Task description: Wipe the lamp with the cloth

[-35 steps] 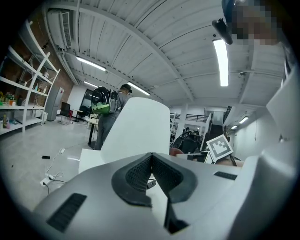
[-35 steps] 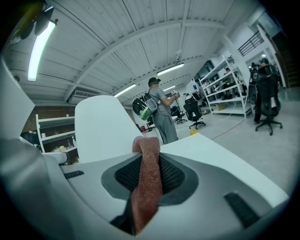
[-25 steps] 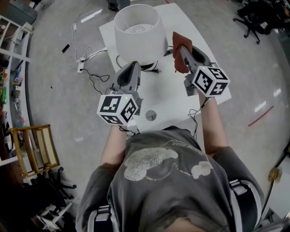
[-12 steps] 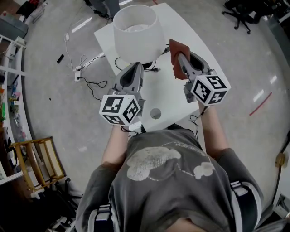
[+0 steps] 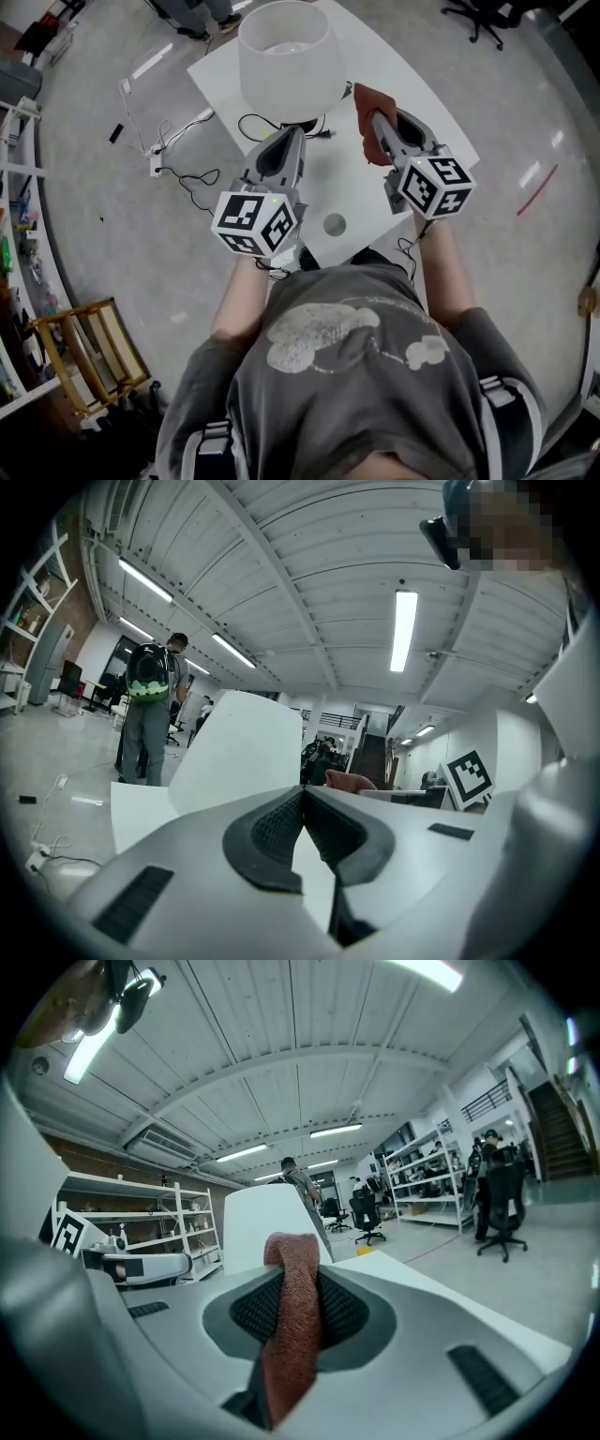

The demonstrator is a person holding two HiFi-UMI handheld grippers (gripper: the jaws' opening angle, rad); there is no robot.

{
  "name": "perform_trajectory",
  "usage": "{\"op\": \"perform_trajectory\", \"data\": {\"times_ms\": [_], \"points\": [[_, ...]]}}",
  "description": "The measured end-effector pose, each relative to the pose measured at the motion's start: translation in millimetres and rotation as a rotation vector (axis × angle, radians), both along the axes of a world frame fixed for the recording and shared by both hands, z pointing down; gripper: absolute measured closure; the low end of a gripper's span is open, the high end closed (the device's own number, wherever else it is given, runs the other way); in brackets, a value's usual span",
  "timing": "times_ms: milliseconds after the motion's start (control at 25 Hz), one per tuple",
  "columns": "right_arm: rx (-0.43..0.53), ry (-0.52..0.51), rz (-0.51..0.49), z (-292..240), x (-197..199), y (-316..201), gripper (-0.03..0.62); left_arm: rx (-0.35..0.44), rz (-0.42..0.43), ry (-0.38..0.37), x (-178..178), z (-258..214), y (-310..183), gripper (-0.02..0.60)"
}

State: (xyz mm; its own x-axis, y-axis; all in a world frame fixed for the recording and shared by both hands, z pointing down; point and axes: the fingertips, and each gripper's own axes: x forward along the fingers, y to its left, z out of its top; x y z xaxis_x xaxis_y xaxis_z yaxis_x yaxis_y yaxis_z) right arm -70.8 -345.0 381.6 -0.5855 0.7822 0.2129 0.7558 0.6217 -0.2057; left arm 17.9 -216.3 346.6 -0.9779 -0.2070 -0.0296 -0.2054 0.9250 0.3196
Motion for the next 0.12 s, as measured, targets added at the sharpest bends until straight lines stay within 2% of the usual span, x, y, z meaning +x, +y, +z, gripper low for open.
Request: {"op": "perform_trajectory", "data": {"times_ms": [120], "points": [[0.009, 0.005, 0.017, 7.1, 4.9, 1.9, 0.508, 0.005, 0.021, 0.011, 0.2, 6.9, 2.8, 0.574]]}}
